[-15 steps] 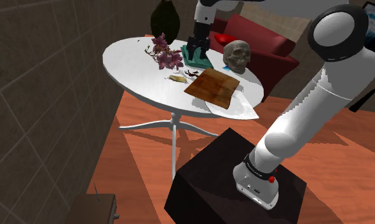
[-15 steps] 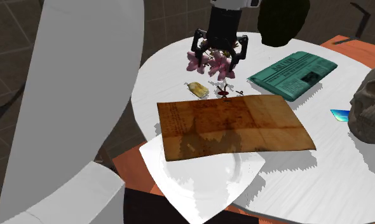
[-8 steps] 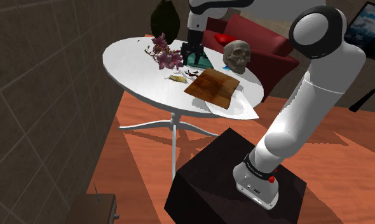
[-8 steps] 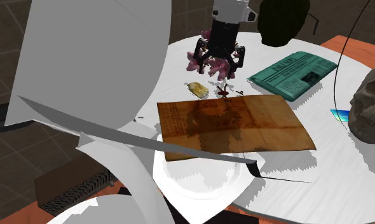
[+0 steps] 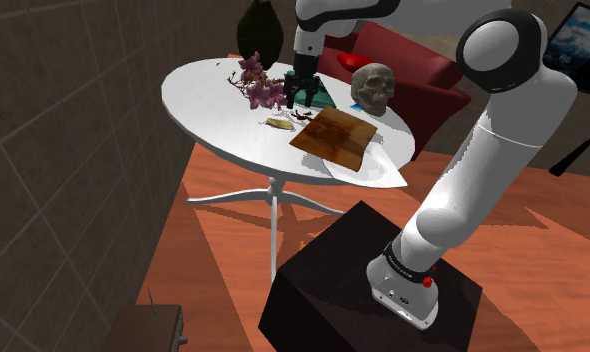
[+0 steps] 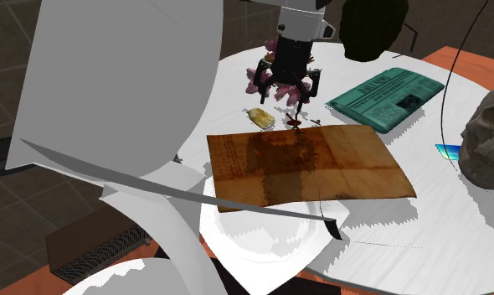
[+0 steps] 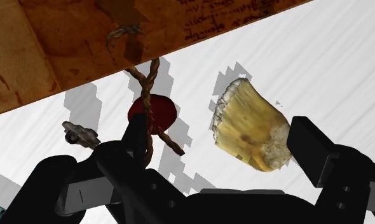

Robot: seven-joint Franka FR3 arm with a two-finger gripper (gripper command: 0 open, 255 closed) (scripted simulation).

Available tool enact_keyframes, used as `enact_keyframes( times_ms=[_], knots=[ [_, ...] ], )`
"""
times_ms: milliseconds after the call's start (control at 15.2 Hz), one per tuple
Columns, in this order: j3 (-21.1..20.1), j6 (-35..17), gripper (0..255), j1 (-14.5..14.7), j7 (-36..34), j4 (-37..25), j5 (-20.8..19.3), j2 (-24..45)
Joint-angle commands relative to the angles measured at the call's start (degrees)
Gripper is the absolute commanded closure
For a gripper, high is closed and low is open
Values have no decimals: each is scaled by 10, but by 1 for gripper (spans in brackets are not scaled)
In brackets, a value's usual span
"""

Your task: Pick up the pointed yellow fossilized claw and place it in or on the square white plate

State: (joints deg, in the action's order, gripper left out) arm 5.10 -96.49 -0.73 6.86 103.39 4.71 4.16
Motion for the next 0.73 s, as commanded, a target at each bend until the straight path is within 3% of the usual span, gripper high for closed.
enact_keyframes(
  times_ms=[0,66,132,660],
  knots=[
    [0,0,0,0,0,0,0,0],
    [0,0,0,0,0,0,0,0],
    [0,0,255,0,0,0,0,0],
    [0,0,255,0,0,0,0,0]
  ],
)
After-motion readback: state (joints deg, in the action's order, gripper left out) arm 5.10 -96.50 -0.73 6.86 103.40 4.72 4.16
